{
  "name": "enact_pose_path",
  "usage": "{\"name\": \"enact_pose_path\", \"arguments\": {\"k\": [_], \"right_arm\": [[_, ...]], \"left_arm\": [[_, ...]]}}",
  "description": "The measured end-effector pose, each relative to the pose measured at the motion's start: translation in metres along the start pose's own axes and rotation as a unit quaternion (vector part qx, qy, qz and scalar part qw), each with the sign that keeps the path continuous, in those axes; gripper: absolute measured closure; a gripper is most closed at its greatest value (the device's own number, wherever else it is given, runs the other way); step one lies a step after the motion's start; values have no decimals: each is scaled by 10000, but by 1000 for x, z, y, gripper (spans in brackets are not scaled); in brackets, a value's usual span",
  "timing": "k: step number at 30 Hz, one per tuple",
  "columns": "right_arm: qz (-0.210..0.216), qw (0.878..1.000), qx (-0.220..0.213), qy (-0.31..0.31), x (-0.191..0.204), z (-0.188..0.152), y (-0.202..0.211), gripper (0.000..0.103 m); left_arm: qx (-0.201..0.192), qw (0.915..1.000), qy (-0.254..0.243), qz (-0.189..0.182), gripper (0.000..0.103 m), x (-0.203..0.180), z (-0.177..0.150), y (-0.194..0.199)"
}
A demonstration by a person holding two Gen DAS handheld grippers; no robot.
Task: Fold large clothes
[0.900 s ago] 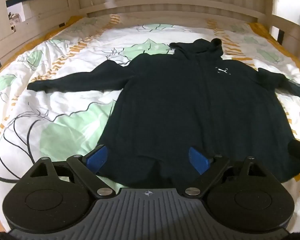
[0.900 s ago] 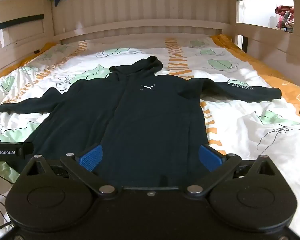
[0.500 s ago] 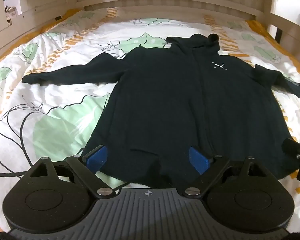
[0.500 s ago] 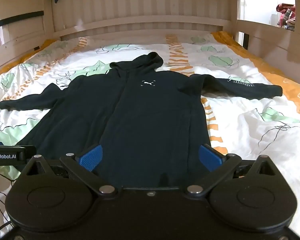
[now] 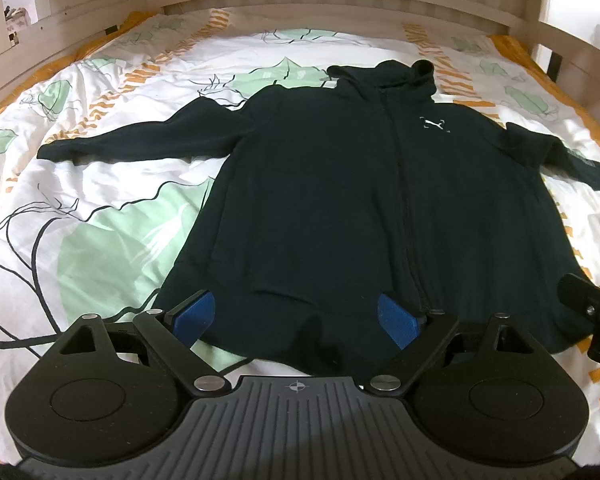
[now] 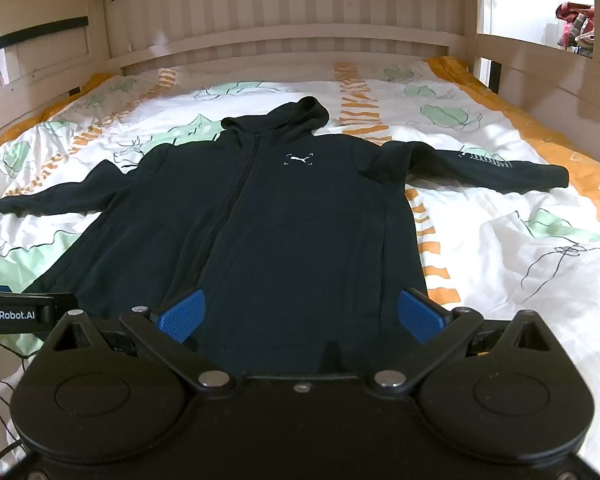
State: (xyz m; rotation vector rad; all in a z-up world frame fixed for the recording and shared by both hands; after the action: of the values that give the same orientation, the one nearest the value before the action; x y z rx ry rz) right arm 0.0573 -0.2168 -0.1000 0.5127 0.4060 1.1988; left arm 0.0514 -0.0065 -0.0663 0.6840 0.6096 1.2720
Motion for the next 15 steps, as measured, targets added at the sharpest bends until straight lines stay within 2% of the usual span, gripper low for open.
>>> {"name": "enact_pose_path", "arguments": {"k": [15], "right_arm": [[7,10000,14,10,1,0,-1,1]], "left_arm": [[5,10000,0,1,14,0,-1,-1]]}}
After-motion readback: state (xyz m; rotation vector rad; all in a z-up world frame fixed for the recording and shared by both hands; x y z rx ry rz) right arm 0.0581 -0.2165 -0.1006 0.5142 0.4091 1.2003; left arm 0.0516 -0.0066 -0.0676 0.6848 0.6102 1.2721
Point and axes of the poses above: each gripper's, at about its wrist camera, not at the fingertips, and y roughly against the way its jaws point, x to its left, z to its top, the point moved 8 cm from there along -y, roughly the way its jaws point, and after that the axes turned 6 degrees about -z, right-handed, at the moved point
